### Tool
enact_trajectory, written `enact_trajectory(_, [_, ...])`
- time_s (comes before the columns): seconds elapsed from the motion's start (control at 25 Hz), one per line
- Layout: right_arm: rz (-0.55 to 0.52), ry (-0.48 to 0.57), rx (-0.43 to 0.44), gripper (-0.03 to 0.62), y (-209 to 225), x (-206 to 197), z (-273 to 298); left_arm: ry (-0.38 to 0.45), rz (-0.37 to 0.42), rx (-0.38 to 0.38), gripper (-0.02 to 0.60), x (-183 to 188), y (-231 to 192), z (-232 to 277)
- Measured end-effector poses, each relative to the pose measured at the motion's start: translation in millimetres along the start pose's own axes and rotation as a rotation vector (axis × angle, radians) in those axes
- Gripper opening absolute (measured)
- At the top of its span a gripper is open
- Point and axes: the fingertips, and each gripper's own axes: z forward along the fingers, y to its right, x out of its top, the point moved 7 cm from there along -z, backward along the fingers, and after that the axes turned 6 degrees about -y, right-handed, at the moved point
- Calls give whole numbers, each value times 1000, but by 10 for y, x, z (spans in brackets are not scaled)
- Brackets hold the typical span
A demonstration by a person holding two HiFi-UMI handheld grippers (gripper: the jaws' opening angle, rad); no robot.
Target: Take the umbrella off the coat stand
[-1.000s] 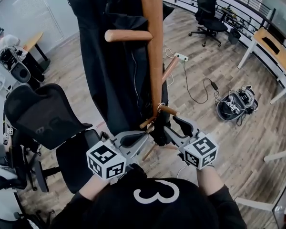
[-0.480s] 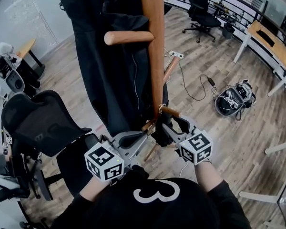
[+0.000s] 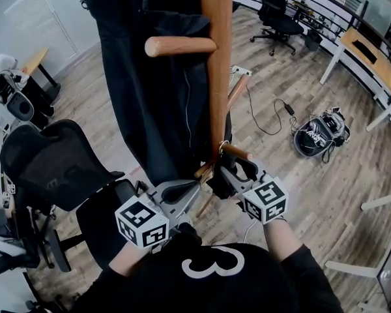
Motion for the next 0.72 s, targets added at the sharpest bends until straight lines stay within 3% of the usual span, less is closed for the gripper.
enact_trajectory(0.72, [29, -14, 14, 192, 21, -56, 133, 8, -12, 38, 15, -85, -114, -73])
